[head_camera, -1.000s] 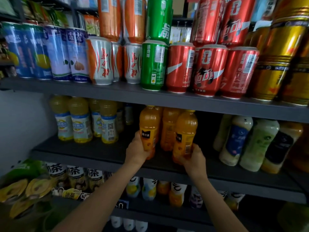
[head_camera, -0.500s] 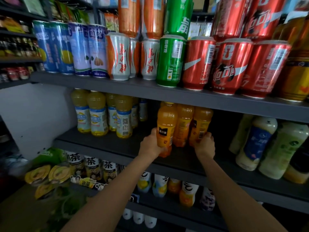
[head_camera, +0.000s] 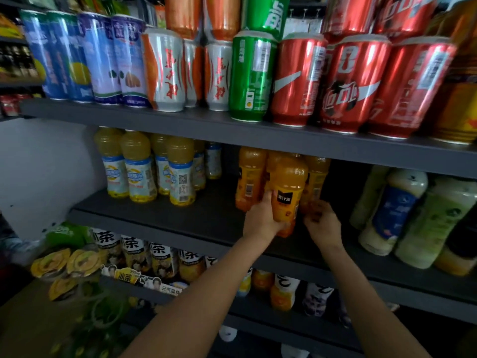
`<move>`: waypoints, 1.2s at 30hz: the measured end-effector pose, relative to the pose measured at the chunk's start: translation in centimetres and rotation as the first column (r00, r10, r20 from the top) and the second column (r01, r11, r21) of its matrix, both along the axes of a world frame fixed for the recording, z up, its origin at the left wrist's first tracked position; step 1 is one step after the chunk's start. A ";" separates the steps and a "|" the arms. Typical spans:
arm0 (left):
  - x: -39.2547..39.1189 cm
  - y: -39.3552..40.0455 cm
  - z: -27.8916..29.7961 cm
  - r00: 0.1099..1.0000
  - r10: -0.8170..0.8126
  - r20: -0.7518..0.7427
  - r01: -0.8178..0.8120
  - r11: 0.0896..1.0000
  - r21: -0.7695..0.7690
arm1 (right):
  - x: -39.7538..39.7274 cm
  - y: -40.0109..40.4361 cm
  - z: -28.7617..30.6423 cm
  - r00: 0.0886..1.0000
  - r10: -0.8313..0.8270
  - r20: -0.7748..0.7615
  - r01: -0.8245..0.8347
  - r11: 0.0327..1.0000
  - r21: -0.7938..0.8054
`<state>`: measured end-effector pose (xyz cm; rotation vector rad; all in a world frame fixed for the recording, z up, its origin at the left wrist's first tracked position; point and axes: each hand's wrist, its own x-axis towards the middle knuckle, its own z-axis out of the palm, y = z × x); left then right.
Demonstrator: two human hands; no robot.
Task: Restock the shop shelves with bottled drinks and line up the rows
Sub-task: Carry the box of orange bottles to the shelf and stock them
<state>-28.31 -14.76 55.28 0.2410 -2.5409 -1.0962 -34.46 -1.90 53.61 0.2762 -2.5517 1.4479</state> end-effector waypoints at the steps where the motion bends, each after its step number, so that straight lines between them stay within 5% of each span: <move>1: -0.6 0.5 -0.1 1.000 -0.008 -0.004 0.008 1.000 -0.012 | 0.8 0.0 0.0 0.996 0.080 0.029 -0.080 0.997 -0.021; 4: -2.5 1.6 -0.1 0.999 -0.054 0.003 0.054 0.996 -0.073 | 1.7 0.2 -0.3 0.983 0.176 0.043 -0.178 0.983 0.048; 10: -3.8 1.0 -1.1 0.999 -0.047 0.002 0.044 0.908 -0.417 | 0.6 -0.1 0.0 0.998 -0.029 0.063 0.023 0.995 0.095; 16: 3.4 -3.3 -4.1 0.980 0.028 -0.199 -0.071 0.974 -0.214 | 6.2 -2.8 0.4 0.950 -0.173 -0.260 0.162 0.985 -0.063; 19: 10.4 -7.2 -7.1 0.936 0.211 -0.281 -0.244 0.966 -0.087 | 10.8 -7.5 -0.1 0.946 0.047 -0.320 -0.068 0.996 -0.053; 21: 16.3 -10.2 -10.2 0.895 0.399 -0.198 -0.401 0.915 0.031 | 14.0 -11.7 -1.2 0.932 0.282 -0.226 -0.285 0.958 0.020; 25: 29.9 -15.2 -19.4 0.734 0.671 0.104 -0.679 0.724 0.119 | 21.8 -20.1 -6.9 0.754 0.652 0.079 -0.646 0.714 0.270; 30: 47.8 -19.1 -29.2 0.299 0.768 0.566 -0.946 0.316 0.070 | 33.1 -25.1 -20.4 0.387 0.752 0.534 -0.899 0.179 0.399; 33: 55.8 -20.3 -34.0 0.188 0.723 0.665 -0.958 0.285 -0.039 | 38.5 -25.1 -29.3 0.234 0.636 0.735 -0.932 -0.069 0.356; 36: 59.8 -21.5 -39.6 0.170 0.676 0.717 -0.922 0.367 -0.127 | 41.5 -25.2 -38.2 0.157 0.577 0.801 -0.958 -0.110 0.266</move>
